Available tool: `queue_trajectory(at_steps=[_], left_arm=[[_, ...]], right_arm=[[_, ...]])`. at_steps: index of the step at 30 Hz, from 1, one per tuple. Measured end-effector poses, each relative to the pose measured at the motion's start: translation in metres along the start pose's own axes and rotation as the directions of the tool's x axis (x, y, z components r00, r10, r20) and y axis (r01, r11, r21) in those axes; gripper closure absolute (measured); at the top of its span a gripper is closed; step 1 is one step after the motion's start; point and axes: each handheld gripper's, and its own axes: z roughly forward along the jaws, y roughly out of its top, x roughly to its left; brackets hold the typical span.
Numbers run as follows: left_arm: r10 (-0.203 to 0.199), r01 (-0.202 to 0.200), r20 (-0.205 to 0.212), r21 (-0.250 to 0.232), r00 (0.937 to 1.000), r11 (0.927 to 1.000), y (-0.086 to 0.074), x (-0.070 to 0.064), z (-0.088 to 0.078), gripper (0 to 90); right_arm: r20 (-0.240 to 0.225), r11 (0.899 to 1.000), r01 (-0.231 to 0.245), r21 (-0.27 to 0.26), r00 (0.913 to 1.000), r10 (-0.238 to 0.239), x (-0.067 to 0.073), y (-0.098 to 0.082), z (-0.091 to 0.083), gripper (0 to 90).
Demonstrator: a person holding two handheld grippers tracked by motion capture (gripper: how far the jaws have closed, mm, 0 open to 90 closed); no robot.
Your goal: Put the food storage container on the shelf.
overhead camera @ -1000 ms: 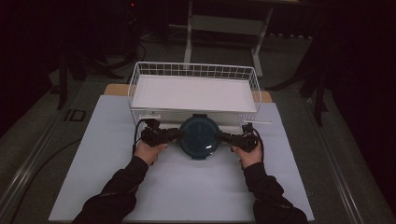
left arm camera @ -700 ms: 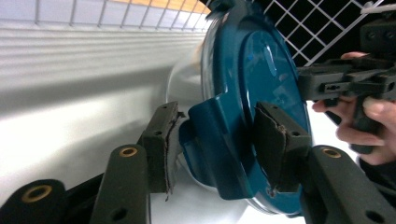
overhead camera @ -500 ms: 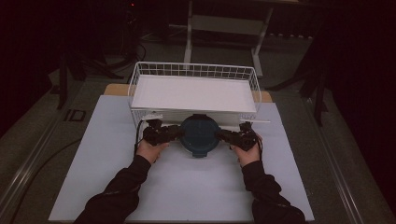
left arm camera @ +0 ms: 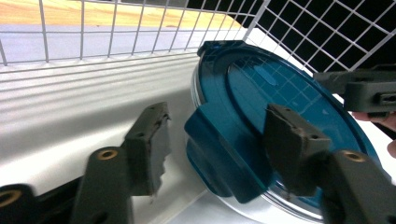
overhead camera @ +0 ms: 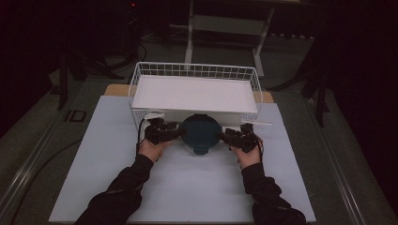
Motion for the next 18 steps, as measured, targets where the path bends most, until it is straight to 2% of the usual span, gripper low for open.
queue_trajectory(at_steps=[1, 2, 3, 4, 5, 6, 7, 8, 11, 12, 13, 14, 15, 16, 17, 18], left_arm=[[0.009, -0.009, 0.022, 0.005, 0.9997, 0.9999, -0.001, 0.000, -0.001, 35.6], [0.018, -0.018, 0.014, 0.004, 0.9997, 0.9998, -0.002, -0.003, -0.005, 31.7], [0.018, -0.018, 0.014, 0.004, 0.9997, 0.9998, -0.002, -0.003, -0.005, 31.7], [0.014, -0.013, 0.048, -0.017, 0.9988, 0.9998, -0.003, -0.006, -0.009, 30.4], [0.014, -0.013, 0.048, -0.017, 0.9988, 0.9998, -0.003, -0.006, -0.009, 26.3], [0.003, -0.001, 0.060, -0.019, 0.9982, 0.9998, -0.004, -0.008, -0.012, 26.3], [0.018, -0.017, 0.065, -0.022, 0.9977, 0.9996, -0.004, -0.009, -0.014, 18.6], [0.025, -0.024, 0.081, -0.015, 0.9964, 0.9996, -0.004, -0.009, -0.015, 14.8], [0.032, -0.033, 0.107, 0.006, 0.9937, 0.9994, -0.006, -0.013, -0.022, 12.5], [0.032, -0.035, 0.130, 0.023, 0.9910, 0.9991, -0.008, -0.015, -0.026, 4.8], [0.032, -0.035, 0.130, 0.023, 0.9910, 0.9991, -0.008, -0.015, -0.026, 0.7], [0.025, -0.030, 0.140, 0.029, 0.9898, 0.9991, -0.009, -0.016, -0.028, 0.6], [0.020, -0.026, 0.146, 0.041, 0.9891, 0.9988, -0.010, -0.018, -0.030, 0.6], [0.019, -0.029, 0.170, 0.056, 0.9853, 0.9980, -0.013, -0.022, -0.034, 0.6], [0.019, -0.029, 0.170, 0.056, 0.9853, 0.9980, -0.013, -0.022, -0.034, 0.6], [0.026, -0.039, 0.180, 0.070, 0.9833, 0.9968, -0.015, -0.025, -0.036, 0.5]], right_arm=[[0.001, 1.000, 0.005, -0.005, 1.0000, -0.005, 0.002, 0.000, -0.002, 34.6], [-0.002, 1.000, 0.026, -0.005, 0.9997, -0.026, 0.007, 0.001, -0.005, 31.9], [0.001, 0.999, 0.035, -0.003, 0.9994, -0.035, 0.009, 0.000, -0.006, 31.1], [-0.002, 0.999, 0.042, -0.001, 0.9991, -0.042, 0.011, 0.000, -0.007, 30.1], [-0.002, 0.999, 0.042, -0.001, 0.9991, -0.042, 0.011, 0.000, -0.007, 30.1], [-0.005, 0.999, 0.043, 0.000, 0.9990, -0.043, 0.013, 0.000, -0.009, 29.8], [-0.016, 0.999, 0.041, -0.006, 0.9990, -0.041, 0.016, -0.002, -0.012, 29.8], [-0.020, 0.999, 0.038, -0.002, 0.9991, -0.038, 0.018, -0.002, -0.014, 29.9], [-0.028, 0.999, 0.045, -0.001, 0.9986, -0.045, 0.023, -0.004, -0.017, 29.9], [-0.027, 0.998, 0.061, 0.001, 0.9978, -0.061, 0.030, -0.005, -0.020, 29.9], [-0.027, 0.998, 0.061, 0.001, 0.9978, -0.061, 0.030, -0.005, -0.020, 29.9], [-0.054, 0.998, 0.057, 0.007, 0.9970, -0.056, 0.036, -0.008, -0.023, 30.0], [-0.054, 0.998, 0.057, 0.007, 0.9970, -0.056, 0.036, -0.008, -0.023, 30.0], [-0.072, 0.998, 0.058, 0.010, 0.9958, -0.058, 0.041, -0.012, -0.025, 32.2], [-0.072, 0.998, 0.058, 0.010, 0.9958, -0.058, 0.041, -0.012, -0.025, 32.2], [-0.083, 0.998, 0.065, 0.025, 0.9946, -0.063, 0.047, -0.017, -0.026, 36.5]])
